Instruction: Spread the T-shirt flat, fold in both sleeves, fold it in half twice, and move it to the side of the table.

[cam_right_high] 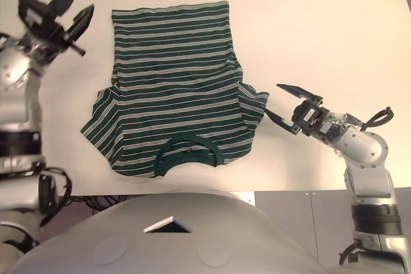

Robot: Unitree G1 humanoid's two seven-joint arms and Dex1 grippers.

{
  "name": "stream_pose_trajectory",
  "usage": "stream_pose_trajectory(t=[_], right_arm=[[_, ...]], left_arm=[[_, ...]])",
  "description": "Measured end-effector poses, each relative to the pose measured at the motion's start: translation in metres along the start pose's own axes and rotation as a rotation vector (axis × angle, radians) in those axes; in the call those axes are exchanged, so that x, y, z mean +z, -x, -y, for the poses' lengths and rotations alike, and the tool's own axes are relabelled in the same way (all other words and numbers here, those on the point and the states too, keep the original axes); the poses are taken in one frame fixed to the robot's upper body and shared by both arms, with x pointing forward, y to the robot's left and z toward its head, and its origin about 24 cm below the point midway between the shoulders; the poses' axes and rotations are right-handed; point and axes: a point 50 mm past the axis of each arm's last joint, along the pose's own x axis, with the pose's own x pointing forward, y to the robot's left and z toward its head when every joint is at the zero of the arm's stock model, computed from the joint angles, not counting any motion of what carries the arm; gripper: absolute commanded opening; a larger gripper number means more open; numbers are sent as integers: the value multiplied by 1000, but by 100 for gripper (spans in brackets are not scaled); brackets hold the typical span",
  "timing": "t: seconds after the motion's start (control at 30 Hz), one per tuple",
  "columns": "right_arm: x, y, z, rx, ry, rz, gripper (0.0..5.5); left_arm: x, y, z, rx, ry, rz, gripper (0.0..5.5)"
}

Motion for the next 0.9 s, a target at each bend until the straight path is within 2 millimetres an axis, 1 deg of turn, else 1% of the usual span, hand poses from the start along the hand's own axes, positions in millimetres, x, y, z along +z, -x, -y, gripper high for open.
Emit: stream_pose_trajectory(t=[0.07, 0.1, 0.13, 0.17, 0.2, 0.23, 0.27, 0.3, 0.37, 0.43, 0.53, 0.6, 0.73, 0.83, 0.9], right_arm=[[2, -1, 0, -7, 5, 1, 299], [3, -1, 1, -9, 6, 3, 299], [3, -1, 0, -12, 4, 1, 299], [4, -1, 0, -11, 4, 3, 299], [5, -1, -1, -10, 3, 3, 299], [6, -1, -1, -13, 3, 5, 299], [6, -2, -2, -14, 1, 6, 299], [6, -2, -3, -12, -2, 6, 299], [7, -3, -5, -9, -7, 7, 299], [8, -4, -7, -3, -8, 11, 299], [8, -4, -7, -2, -9, 11, 299], [8, -3, -8, -1, -11, 9, 299], [7, -3, -9, 0, -14, 6, 299], [7, -3, -9, 1, -14, 5, 299], [7, -3, -9, 1, -14, 5, 305]], left_arm=[[-14, 39, 21, -139, 183, -44, 171], [-19, 56, 27, -191, 249, -69, 171], [-26, 81, 33, -262, 329, -122, 171], [-31, 98, 38, -317, 397, -164, 171], [-34, 110, 40, -351, 442, -195, 171], [-42, 129, 42, -390, 514, -253, 171], [-48, 138, 42, -390, 556, -283, 171], [-52, 143, 41, -380, 581, -307, 171], [-65, 148, 40, -345, 596, -401, 171], [-71, 146, 40, -324, 580, -459, 171], [-70, 139, 35, -293, 548, -476, 171], [-69, 130, 33, -268, 538, -482, 171], [-65, 116, 38, -260, 541, -477, 171], [-64, 111, 43, -273, 554, -469, 171], [-63, 110, 44, -272, 556, -471, 145]])
